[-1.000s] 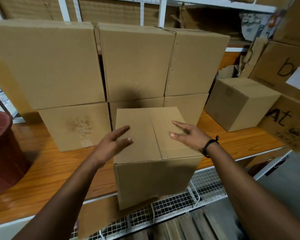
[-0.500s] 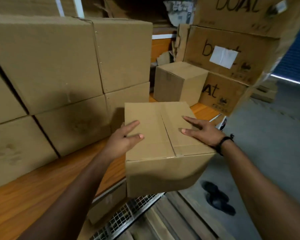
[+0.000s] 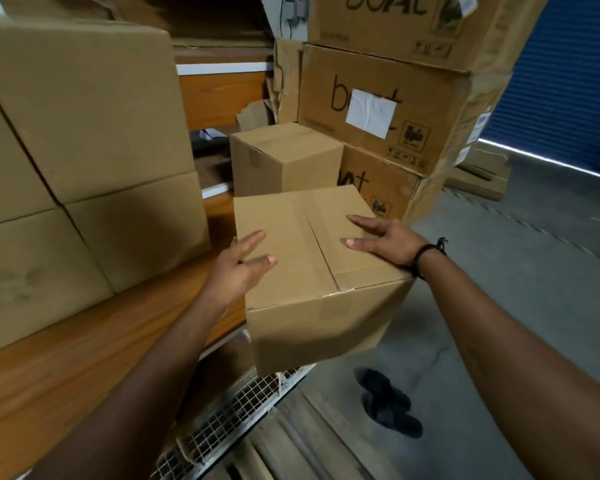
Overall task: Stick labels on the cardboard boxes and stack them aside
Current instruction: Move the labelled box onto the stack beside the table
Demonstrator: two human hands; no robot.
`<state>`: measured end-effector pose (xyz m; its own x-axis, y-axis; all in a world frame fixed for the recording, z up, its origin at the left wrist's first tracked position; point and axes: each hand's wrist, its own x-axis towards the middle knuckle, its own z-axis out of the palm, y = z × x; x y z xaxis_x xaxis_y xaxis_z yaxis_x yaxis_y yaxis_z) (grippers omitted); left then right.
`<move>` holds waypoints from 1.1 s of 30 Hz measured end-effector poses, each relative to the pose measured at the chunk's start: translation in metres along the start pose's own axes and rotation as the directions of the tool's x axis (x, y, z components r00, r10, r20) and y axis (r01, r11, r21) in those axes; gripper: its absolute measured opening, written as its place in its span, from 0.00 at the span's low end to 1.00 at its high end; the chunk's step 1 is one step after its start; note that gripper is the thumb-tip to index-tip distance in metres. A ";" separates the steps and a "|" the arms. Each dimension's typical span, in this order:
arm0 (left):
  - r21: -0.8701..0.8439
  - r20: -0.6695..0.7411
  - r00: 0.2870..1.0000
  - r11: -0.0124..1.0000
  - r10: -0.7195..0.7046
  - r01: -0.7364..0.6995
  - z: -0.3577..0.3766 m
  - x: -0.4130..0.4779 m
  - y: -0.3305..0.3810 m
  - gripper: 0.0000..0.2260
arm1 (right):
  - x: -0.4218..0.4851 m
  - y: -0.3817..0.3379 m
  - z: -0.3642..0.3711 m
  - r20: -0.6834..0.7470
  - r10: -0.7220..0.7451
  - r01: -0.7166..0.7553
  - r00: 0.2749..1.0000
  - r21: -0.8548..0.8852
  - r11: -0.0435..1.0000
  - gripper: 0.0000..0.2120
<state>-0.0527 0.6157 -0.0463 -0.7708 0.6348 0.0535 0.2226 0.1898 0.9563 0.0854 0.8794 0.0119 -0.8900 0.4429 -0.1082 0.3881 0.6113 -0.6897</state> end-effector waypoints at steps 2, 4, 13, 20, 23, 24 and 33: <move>-0.009 -0.036 0.999 1.000 0.003 -0.003 0.020 0.012 0.003 0.26 | 0.019 0.008 -0.019 0.024 0.013 -0.012 1.000 -0.043 0.999 0.32; -0.009 -0.066 0.998 1.000 0.002 -0.002 0.039 0.027 0.006 0.27 | 0.040 0.015 -0.035 0.032 0.031 -0.028 0.999 -0.078 0.997 0.31; 0.075 -0.139 0.990 0.997 -0.015 0.026 0.092 0.124 0.007 0.28 | 0.133 0.047 -0.080 0.007 -0.017 0.018 1.000 -0.087 0.996 0.20; 0.056 -0.137 0.990 0.997 -0.040 0.048 0.122 0.190 0.009 0.30 | 0.206 0.064 -0.110 0.009 -0.057 0.058 0.998 -0.096 0.994 0.17; 0.081 -0.172 0.982 0.993 -0.075 0.090 0.128 0.206 0.010 0.35 | 0.229 0.068 -0.117 0.020 -0.069 0.071 0.997 -0.093 0.993 0.17; 0.090 -0.181 0.980 0.991 -0.086 0.104 0.128 0.211 0.010 0.35 | 0.237 0.070 -0.118 0.027 -0.077 0.080 0.997 -0.103 0.992 0.17; 0.179 -0.313 0.945 0.971 -0.098 0.160 0.133 0.245 0.009 0.29 | 0.305 0.076 -0.123 0.122 -0.182 0.189 0.976 -0.046 0.981 0.16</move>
<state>-0.1600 0.8720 -0.0625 -0.9367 0.3470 0.0464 0.1994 0.4197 0.8855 -0.1272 1.1420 0.0147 -0.9682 0.2410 -0.0669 0.2234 0.7133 -0.6643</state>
